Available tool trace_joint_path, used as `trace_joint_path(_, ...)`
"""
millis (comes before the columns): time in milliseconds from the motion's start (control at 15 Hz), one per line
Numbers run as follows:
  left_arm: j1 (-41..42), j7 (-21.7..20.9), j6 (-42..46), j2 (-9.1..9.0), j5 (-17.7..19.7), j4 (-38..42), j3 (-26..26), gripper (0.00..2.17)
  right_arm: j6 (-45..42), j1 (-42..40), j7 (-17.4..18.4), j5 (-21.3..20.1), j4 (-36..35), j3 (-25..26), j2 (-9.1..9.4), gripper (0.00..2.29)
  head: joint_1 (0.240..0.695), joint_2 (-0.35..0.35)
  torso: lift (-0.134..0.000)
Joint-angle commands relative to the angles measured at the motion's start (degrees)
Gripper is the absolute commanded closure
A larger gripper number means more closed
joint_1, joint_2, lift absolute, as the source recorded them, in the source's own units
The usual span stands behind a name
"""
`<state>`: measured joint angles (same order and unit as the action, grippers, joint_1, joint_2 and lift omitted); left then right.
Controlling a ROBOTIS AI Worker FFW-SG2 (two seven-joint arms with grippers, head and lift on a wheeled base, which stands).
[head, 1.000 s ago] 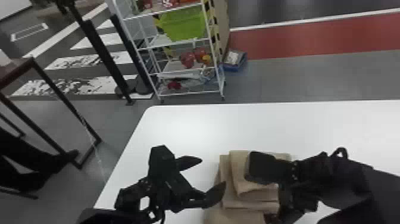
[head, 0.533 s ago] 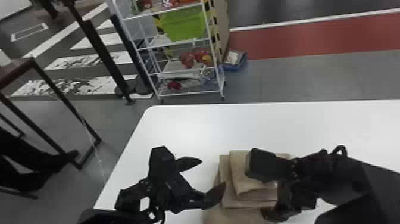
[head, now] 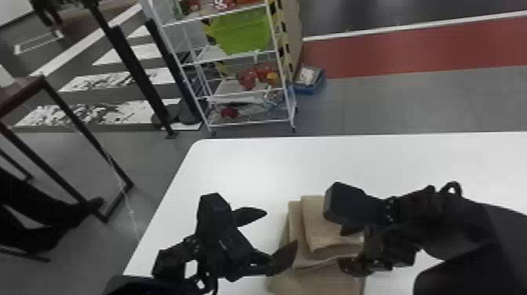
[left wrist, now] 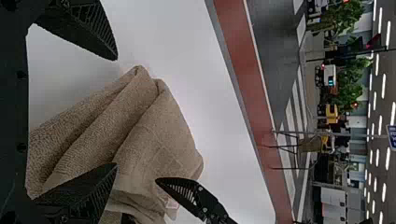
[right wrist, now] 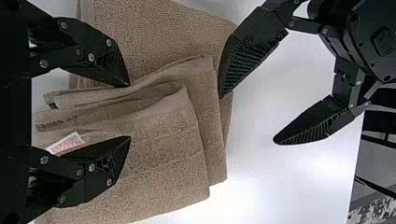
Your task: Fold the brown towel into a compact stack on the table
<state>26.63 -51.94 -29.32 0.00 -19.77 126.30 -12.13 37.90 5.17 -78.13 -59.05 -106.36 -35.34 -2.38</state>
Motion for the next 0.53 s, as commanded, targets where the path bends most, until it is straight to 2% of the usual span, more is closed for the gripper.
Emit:
trace_joint_path(0,0.0,0.0,0.0,-0.15,0.0,0.0,0.0,0.07,0.0,0.2,-0.2,-0.6,0.5,-0.1,0.0,0.59,0.695,0.35,-0.119)
trace_joint_path(200,0.0,0.0,0.0,-0.15,0.0,0.0,0.1,0.07,0.0,0.5,-0.2,-0.8,1.4,0.0,-0.09,0.59,0.695,0.35,-0.119)
trace_joint_path(267,0.0,0.0,0.0,-0.15,-0.1,0.0,0.2,0.07,-0.1,0.7,-0.2,-0.7,1.6,0.0,-0.17,0.7,0.695,0.35,-0.119)
trace_joint_path(333,0.0,0.0,0.0,-0.15,-0.1,0.0,0.2,0.07,-0.1,0.8,-0.2,-0.4,1.7,0.4,-0.09,0.94,0.695,0.35,-0.119)
trace_joint_path(467,0.0,0.0,0.0,-0.15,-0.1,0.0,0.3,0.07,-0.3,0.8,-0.2,0.1,1.9,0.7,-0.09,0.97,0.695,0.35,-0.119)
